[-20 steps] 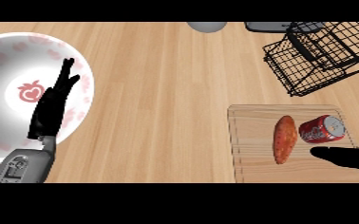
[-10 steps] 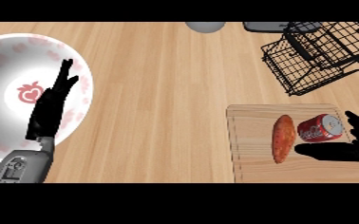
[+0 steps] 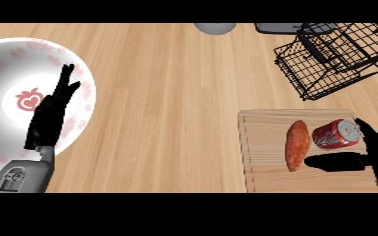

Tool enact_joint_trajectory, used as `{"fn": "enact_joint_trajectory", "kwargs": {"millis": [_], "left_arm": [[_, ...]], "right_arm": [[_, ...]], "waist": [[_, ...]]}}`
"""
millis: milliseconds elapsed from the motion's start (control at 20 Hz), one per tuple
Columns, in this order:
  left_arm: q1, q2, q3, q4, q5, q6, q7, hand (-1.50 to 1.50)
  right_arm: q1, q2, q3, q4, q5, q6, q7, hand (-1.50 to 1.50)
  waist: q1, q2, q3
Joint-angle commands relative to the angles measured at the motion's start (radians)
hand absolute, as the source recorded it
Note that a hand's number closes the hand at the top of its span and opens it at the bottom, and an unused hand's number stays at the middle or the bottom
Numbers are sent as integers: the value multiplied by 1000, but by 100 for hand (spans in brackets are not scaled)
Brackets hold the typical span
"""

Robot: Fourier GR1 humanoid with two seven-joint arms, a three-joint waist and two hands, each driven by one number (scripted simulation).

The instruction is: Pick the sweet potato from the cutting board and place it in the tiered basket

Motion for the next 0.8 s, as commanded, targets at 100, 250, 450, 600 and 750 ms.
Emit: {"fn": "enact_joint_trajectory", "kwargs": {"millis": [100, 250, 450, 600, 750], "left_arm": [[2, -6, 10, -15, -7, 8, 0, 0], [8, -9, -28, -59, -22, -10, 34, 0], [-12, 10, 8, -39, 4, -34, 21, 0], [17, -8, 14, -30, -8, -6, 5, 0], [-20, -11, 27, 31, -4, -19, -12, 0]], "right_arm": [[-97, 18, 14, 40, 9, 24, 243, -150], [-91, 79, 61, 82, 55, -21, 243, -150], [-104, 112, 50, 124, 58, -19, 242, -150], [-96, 110, 19, 121, 43, 2, 242, -150], [-75, 123, 42, 122, 66, 12, 242, -150]], "waist": [[8, 0, -1], [13, -1, 0], [6, 0, 1], [-1, -2, 1], [-15, 0, 1]]}}
